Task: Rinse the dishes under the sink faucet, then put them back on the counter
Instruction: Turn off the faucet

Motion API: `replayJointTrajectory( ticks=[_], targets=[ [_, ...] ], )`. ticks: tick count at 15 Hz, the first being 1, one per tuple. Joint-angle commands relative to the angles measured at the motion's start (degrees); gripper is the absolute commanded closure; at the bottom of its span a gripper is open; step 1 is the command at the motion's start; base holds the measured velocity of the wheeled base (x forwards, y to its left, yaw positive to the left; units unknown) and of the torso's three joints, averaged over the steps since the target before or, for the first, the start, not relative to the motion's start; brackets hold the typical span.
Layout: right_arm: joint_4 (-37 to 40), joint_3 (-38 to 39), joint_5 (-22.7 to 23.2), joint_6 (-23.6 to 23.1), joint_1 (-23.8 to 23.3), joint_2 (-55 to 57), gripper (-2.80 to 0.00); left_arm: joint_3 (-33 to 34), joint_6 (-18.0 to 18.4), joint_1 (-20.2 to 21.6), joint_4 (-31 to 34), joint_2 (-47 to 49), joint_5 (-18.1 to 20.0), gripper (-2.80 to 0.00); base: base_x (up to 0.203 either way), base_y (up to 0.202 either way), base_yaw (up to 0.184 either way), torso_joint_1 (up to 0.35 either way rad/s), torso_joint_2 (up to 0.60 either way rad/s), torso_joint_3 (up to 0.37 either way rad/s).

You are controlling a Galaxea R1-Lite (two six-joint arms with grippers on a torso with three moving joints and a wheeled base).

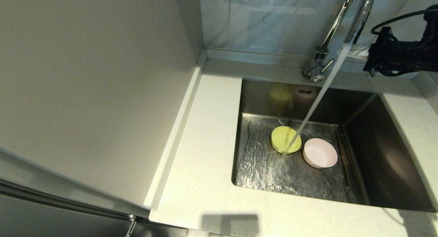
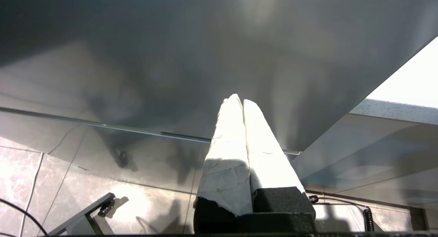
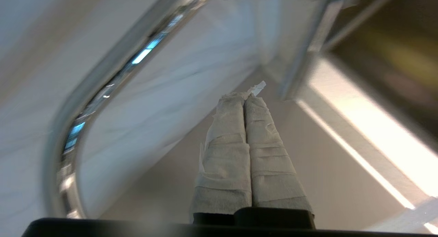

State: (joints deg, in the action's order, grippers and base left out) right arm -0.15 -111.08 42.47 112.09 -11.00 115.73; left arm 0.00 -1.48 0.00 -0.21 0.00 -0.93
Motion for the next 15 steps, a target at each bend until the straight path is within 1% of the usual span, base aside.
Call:
replayJointTrajectory(
  ticks=[1, 3, 5, 8, 10, 15],
  targets=[
    [1.6, 1.8, 0.4, -1.9, -0.2, -0.4, 0.0, 0.0, 0.0, 0.0, -0.1, -0.2, 0.0, 0.0, 0.0, 0.0, 0.0, 0.0, 0.0, 0.0],
    [3.6, 4.4, 0.5, -5.7, -0.2, -0.9, 0.0, 0.0, 0.0, 0.0, -0.1, -0.2, 0.0, 0.0, 0.0, 0.0, 0.0, 0.0, 0.0, 0.0],
    [4.2, 7.2, 0.7, -8.0, -0.2, -1.5, 0.0, 0.0, 0.0, 0.0, -0.1, -0.2, 0.0, 0.0, 0.0, 0.0, 0.0, 0.0, 0.0, 0.0],
    [4.3, 8.7, 0.9, -8.2, 0.0, -1.5, 0.0, 0.0, 0.0, 0.0, -0.1, -0.2, 0.0, 0.0, 0.0, 0.0, 0.0, 0.0, 0.0, 0.0],
    [4.3, 8.2, 2.5, -8.2, 0.2, -1.4, 0.0, 0.0, 0.0, 0.0, -0.1, -0.2, 0.0, 0.0, 0.0, 0.0, 0.0, 0.0, 0.0, 0.0],
    [4.1, 6.7, 2.5, -8.0, 2.2, -0.7, 0.0, 0.0, 0.0, 0.0, -0.1, -0.2, 0.0, 0.0, 0.0, 0.0, 0.0, 0.0, 0.0, 0.0]
  ],
)
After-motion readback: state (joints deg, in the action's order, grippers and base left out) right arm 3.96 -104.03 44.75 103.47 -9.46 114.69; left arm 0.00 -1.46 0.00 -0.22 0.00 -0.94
